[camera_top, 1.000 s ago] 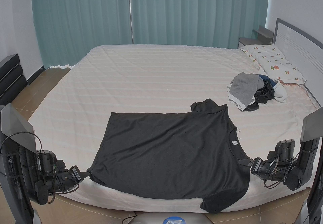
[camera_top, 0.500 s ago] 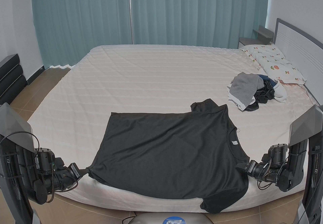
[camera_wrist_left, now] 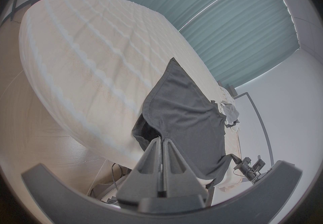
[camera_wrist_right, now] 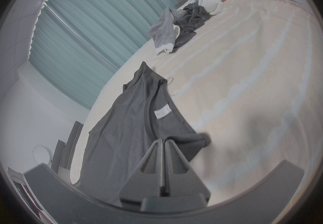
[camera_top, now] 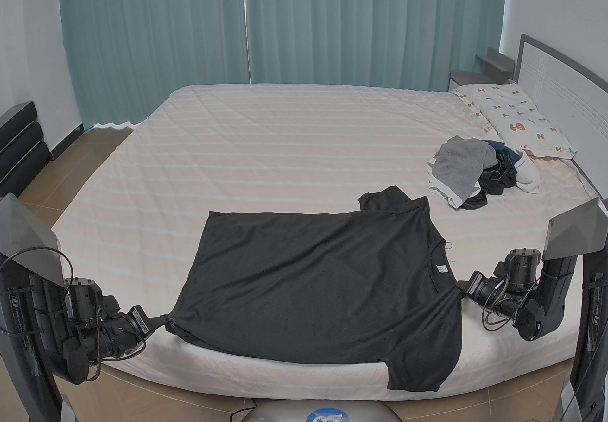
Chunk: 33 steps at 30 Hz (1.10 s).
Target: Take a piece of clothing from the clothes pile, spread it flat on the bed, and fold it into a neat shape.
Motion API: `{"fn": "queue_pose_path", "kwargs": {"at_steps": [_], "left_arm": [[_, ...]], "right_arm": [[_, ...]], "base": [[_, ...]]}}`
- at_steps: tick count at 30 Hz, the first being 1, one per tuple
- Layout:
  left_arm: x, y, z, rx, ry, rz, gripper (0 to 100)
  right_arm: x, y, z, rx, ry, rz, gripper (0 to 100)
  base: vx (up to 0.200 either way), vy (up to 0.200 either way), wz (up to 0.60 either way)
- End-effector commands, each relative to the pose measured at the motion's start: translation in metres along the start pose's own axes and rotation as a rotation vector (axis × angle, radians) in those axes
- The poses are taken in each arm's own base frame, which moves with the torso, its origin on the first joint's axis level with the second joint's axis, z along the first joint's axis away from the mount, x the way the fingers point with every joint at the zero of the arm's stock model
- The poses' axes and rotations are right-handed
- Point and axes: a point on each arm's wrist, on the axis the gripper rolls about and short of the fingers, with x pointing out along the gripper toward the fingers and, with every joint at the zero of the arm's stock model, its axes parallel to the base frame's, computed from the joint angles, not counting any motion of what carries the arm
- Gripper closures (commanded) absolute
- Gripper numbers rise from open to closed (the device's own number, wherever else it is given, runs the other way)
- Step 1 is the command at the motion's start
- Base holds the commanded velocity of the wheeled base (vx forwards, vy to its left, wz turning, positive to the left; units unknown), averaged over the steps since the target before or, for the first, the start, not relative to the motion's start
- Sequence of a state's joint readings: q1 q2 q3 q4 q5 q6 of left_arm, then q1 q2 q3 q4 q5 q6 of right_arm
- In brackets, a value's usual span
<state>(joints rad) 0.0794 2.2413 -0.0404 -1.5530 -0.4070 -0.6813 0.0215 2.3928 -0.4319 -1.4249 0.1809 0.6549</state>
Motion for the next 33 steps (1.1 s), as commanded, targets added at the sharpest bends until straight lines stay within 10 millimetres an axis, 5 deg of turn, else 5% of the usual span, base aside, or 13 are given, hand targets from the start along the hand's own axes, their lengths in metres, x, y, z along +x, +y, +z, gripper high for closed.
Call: {"fn": "queue_pose_path", "kwargs": {"at_steps": [1,11,12,19,23,27,33], "left_arm": [[-0.001,0.0,0.001,0.014,-0.01,-0.002,100],[0.003,0.008,-0.005,0.081,0.025,0.027,100],[0.002,0.008,-0.004,0.08,0.02,0.026,100],[-0.001,0.006,-0.003,0.083,0.014,0.022,100],[-0.002,0.006,-0.003,0.084,0.012,0.022,100],[-0.002,0.007,-0.004,0.083,0.019,0.027,100],[-0.002,0.007,-0.005,0.085,0.021,0.027,100]], "right_arm": [[0.012,0.007,0.02,-0.003,-0.052,0.021,100],[0.037,0.005,0.025,-0.003,-0.05,0.021,100],[0.039,0.004,0.024,-0.003,-0.053,0.025,0],[0.02,-0.001,0.031,0.02,-0.065,0.01,0],[-0.01,-0.004,0.043,0.037,-0.081,0.0,0],[-0.043,-0.009,0.02,0.031,0.053,0.008,0],[-0.056,-0.018,-0.017,-0.047,0.223,0.035,0]], "base": [[0.0,0.0,0.0],[0.0,0.0,0.0],[0.0,0.0,0.0],[0.0,0.0,0.0],[0.0,0.0,0.0],[0.0,0.0,0.0],[0.0,0.0,0.0]]}}
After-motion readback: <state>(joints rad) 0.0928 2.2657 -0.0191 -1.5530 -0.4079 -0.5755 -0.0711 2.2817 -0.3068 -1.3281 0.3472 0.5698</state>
